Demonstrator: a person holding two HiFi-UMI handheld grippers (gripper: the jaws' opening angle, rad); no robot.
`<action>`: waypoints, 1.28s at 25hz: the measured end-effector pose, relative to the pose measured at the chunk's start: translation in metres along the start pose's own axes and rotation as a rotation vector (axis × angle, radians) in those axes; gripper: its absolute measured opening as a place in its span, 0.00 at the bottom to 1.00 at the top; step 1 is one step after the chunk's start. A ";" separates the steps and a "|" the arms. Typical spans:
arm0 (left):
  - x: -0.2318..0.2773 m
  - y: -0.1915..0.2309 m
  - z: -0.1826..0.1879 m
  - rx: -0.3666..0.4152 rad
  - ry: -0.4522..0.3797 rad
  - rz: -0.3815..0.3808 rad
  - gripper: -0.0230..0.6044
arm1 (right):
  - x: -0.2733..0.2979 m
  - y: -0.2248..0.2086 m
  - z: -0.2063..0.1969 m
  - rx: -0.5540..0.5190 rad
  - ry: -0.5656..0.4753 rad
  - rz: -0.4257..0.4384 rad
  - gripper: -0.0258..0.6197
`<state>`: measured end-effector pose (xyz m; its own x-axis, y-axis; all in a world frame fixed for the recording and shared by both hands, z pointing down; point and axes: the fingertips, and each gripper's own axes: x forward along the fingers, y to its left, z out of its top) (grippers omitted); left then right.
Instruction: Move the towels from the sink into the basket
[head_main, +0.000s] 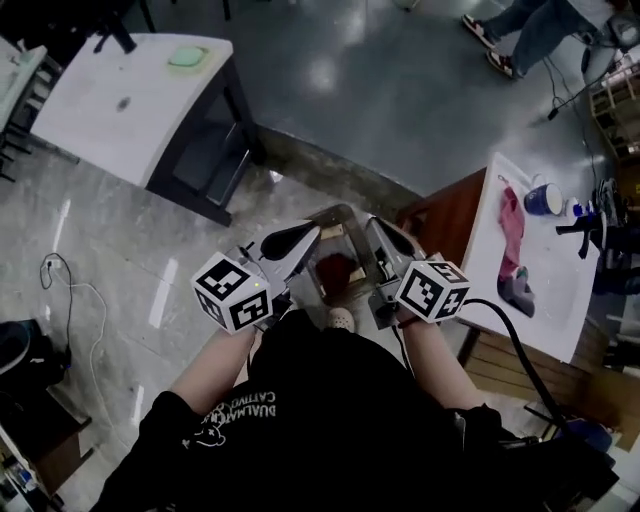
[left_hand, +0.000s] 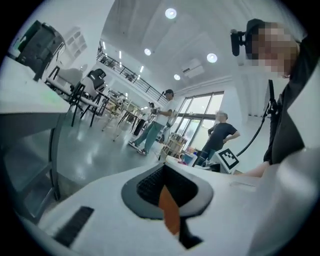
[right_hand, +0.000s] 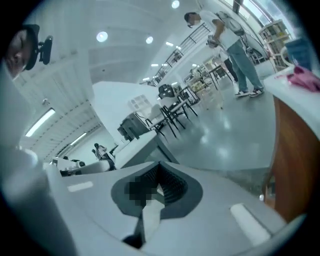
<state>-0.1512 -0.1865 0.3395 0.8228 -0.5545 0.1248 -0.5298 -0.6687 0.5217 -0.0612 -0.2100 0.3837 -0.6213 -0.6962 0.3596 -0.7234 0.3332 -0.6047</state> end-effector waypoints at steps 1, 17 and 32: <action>0.002 -0.007 0.022 0.028 -0.028 -0.017 0.03 | -0.004 0.015 0.024 -0.024 -0.040 0.023 0.05; -0.039 -0.110 0.189 0.246 -0.215 -0.147 0.04 | -0.083 0.148 0.155 -0.353 -0.236 0.063 0.05; -0.039 -0.116 0.184 0.287 -0.179 -0.184 0.04 | -0.095 0.153 0.161 -0.388 -0.294 0.025 0.05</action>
<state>-0.1602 -0.1785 0.1188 0.8740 -0.4730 -0.1115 -0.4335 -0.8626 0.2608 -0.0647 -0.1950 0.1427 -0.5686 -0.8167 0.0986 -0.8031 0.5253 -0.2813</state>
